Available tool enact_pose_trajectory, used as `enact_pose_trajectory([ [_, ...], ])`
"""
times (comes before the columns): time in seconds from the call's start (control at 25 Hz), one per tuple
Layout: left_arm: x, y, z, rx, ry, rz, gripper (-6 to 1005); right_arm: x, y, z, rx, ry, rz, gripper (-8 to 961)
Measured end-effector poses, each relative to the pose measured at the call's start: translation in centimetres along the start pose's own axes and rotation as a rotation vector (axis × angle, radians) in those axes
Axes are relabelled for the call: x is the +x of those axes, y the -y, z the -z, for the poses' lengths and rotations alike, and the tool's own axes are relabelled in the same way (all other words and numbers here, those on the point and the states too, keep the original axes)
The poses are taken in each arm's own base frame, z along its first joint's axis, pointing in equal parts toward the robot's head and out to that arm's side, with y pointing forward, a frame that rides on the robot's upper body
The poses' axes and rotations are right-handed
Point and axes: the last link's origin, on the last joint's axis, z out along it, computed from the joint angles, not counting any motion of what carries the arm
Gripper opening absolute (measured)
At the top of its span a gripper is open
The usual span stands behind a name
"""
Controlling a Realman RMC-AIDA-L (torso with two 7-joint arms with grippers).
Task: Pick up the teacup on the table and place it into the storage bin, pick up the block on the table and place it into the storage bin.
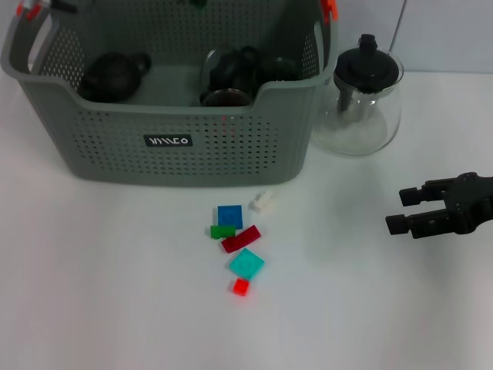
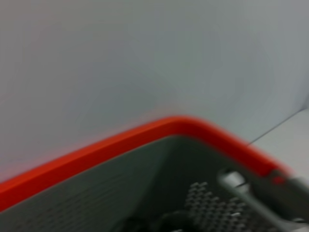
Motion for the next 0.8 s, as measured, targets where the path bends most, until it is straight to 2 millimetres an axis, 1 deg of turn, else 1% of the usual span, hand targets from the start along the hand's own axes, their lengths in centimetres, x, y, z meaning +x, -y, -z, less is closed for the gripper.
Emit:
enact_pose_trajectory([
  [0.12,-0.6,0.6,-1.7,0.061,0.033,-0.003,213,0.0,0.0,0.0,0.0,-0.001,-0.004,837],
  [0.2,-1.1,0.7,-2.7,0.094,0.043,-0.018,219,0.0,0.0,0.0,-0.001,-0.002,-0.007,837],
  [0.4,-1.7,-0.3,-4.3,0.107,0.064,-0.058,232,0.0,0.0,0.0,-0.003,-0.003,-0.01,837],
  [0.52,-1.8,-0.4,-4.7,0.114,0.062,-0.062,240,0.1,0.0,0.0,-0.002,-0.01,-0.009,837],
  [0.68,-1.8,-0.2,-4.7,0.127,0.048,-0.053,250,0.2,0.0,0.0,-0.003,-0.015,-0.009,837],
  [0.8,-1.8,0.1,-4.5,0.138,0.04,-0.044,356,0.3,0.0,0.0,-0.002,-0.016,-0.008,837],
])
